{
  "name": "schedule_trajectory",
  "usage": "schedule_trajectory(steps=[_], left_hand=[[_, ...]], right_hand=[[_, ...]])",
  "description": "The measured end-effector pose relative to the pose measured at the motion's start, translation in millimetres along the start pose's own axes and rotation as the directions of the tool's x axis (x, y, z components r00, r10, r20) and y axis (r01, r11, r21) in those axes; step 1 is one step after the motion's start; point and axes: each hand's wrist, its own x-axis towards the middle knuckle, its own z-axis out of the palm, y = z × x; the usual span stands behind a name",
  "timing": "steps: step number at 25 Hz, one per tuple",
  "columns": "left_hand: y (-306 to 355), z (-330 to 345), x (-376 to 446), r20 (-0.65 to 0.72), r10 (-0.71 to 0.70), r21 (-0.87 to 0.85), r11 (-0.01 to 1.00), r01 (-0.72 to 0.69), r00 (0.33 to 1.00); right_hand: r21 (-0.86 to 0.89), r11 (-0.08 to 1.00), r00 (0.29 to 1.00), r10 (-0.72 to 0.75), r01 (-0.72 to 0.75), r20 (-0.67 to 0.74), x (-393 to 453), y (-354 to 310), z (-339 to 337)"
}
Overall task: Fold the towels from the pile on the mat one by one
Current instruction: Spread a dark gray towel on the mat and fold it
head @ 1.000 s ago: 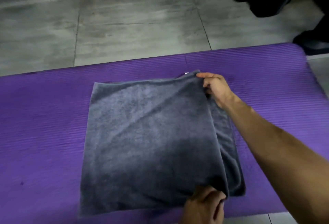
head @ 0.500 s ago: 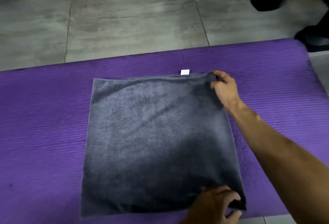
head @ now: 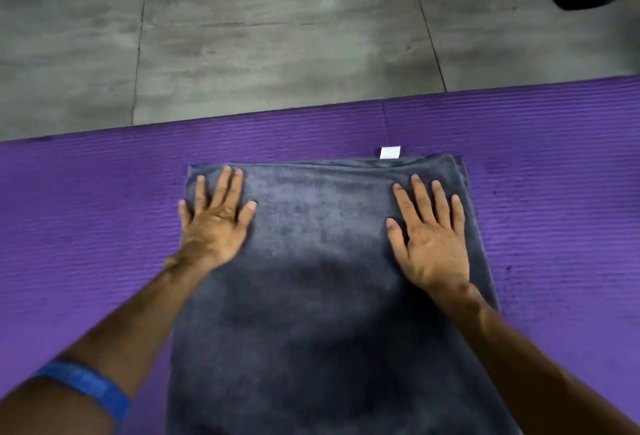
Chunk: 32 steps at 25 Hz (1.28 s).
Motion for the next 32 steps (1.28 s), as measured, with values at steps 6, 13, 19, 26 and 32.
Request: schedule_trajectory(steps=[6,13,19,26,32], left_hand=[[3,3,5,-0.180,0.088,0.042,0.996,-0.081,0.980],[-1,-2,16,0.071,0.054,0.018,0.998,-0.055,0.996],[24,10,-32,-0.196,0.065,-0.038,0.997,-0.073,0.979],[-43,124,-290,-0.137,0.082,-0.061,0.994,-0.091,0.987],[-69,126,-307,-0.154,0.107,-0.080,0.990,-0.120,0.982]], right_hand=[[-0.045,0.995,0.996,0.084,-0.083,0.020,5,-2,1],[-0.017,0.978,0.973,0.207,-0.206,0.106,20,-9,-12],[0.012,0.964,0.894,0.241,-0.265,0.377,35,-8,-33],[-0.088,0.976,0.909,0.218,-0.200,0.354,22,-23,-58],[0.080,0.955,0.958,-0.286,0.285,-0.003,-166,-87,9]])
